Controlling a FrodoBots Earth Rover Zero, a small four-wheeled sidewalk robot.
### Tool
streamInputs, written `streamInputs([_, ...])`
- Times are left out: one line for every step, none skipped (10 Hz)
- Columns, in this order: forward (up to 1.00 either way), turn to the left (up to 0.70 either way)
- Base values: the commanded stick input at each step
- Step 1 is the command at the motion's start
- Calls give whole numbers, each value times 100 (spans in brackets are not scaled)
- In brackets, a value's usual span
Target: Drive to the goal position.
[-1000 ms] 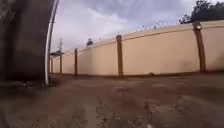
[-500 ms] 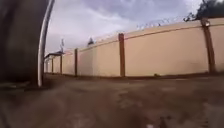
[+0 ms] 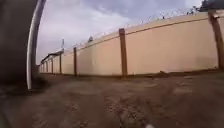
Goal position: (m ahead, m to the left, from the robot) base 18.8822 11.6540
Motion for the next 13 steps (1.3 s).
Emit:
streamInputs([100, 0])
streamInputs([100, 0])
streamInputs([100, 0])
streamInputs([100, 0])
streamInputs([100, 0])
streamInputs([100, 0])
streamInputs([100, 0])
streamInputs([100, 0])
streamInputs([100, 0])
streamInputs([100, 0])
streamInputs([100, 0])
streamInputs([100, 0])
streamInputs([100, 0])
